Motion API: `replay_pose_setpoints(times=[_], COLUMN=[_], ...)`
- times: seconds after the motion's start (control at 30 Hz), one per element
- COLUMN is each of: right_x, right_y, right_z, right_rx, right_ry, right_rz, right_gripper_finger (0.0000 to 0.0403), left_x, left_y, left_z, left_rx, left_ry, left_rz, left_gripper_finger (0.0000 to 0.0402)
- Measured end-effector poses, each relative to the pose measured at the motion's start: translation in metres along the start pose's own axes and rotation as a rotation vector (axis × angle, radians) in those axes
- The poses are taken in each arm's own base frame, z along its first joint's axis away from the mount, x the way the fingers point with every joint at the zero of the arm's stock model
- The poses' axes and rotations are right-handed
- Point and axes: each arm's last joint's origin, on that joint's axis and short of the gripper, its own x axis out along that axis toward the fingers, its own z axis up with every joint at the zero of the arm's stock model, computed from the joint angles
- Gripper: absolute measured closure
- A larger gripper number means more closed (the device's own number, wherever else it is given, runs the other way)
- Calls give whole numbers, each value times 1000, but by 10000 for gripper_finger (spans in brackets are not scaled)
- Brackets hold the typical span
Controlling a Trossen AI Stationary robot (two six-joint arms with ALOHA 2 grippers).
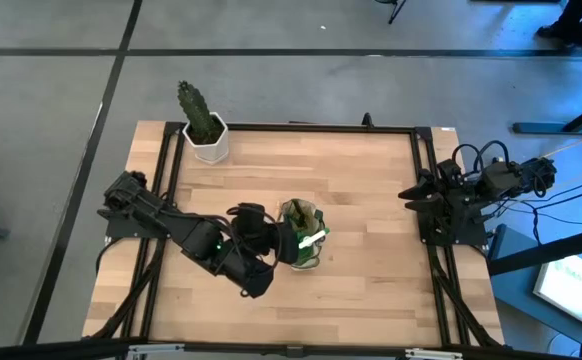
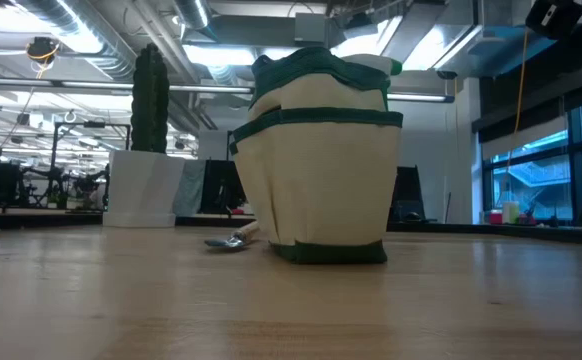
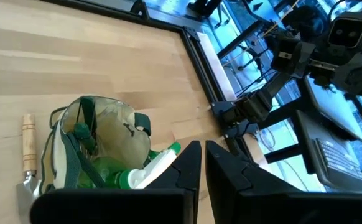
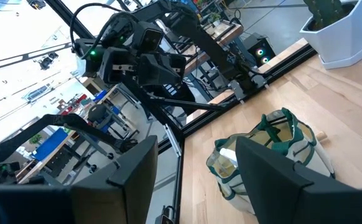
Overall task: Pick & Place Garden tools in Gardening bag
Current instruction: Put the brown trowel into the light brown gardening bag
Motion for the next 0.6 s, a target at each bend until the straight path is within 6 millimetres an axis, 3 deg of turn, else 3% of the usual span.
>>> replay_pose_setpoints(times=[0.23, 0.43, 0.6], right_x=[0, 0, 0], right_y=[0, 0, 0], right_z=[0, 0, 0], right_rx=[27, 26, 31], right_ry=[0, 7, 14], right_rz=[1, 8, 15], right_gripper_finger=[183, 183, 183], left_x=[22, 46, 78], left_y=[28, 48, 62], left_z=[19, 54, 76], left_rx=[-26, 122, 259], left_ry=[90, 260, 365], left_rz=[285, 522, 590], left_gripper_finger=[399, 399, 400])
